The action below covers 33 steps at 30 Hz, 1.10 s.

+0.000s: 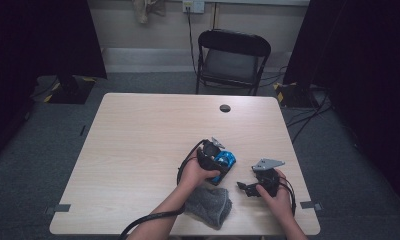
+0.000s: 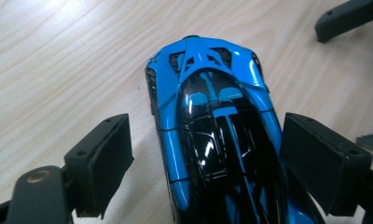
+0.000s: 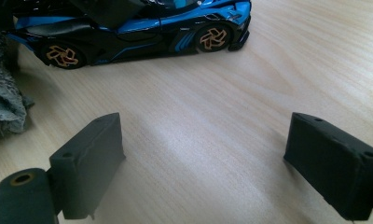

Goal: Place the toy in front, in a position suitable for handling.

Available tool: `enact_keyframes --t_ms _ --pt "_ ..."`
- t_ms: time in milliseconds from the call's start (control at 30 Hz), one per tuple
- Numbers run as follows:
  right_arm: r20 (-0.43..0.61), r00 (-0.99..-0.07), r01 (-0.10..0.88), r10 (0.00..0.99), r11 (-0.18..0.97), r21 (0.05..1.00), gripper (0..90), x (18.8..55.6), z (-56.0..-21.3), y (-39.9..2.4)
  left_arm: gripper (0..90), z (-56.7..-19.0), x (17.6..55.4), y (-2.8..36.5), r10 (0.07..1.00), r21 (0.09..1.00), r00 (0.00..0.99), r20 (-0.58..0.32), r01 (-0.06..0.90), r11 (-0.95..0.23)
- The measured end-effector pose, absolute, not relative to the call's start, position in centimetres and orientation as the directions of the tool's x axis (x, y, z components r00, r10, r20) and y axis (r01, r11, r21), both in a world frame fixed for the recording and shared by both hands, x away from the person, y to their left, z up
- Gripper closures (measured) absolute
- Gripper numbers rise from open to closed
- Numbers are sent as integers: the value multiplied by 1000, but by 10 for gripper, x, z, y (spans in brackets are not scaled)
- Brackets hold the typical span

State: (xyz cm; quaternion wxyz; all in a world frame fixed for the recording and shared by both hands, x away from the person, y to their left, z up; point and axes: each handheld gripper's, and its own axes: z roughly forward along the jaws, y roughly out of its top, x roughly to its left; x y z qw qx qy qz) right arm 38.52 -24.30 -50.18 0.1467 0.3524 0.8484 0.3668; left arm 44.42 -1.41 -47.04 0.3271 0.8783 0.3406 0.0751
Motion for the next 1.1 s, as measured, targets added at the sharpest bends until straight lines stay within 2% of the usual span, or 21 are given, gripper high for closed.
enact_keyframes --t_ms 533,967,1100 --pt "10 -708 491 706 482 726 107 385 -502 -243 159 -475 444 -21 646 615 755 -113 563 -552" --pt "10 -709 490 705 483 726 107 385 -502 -243 159 -483 442 -29 651 588 757 -59 553 -590" --pt "10 -709 490 706 482 726 107 385 -502 -243 190 -483 442 -31 648 582 760 -49 549 -600"
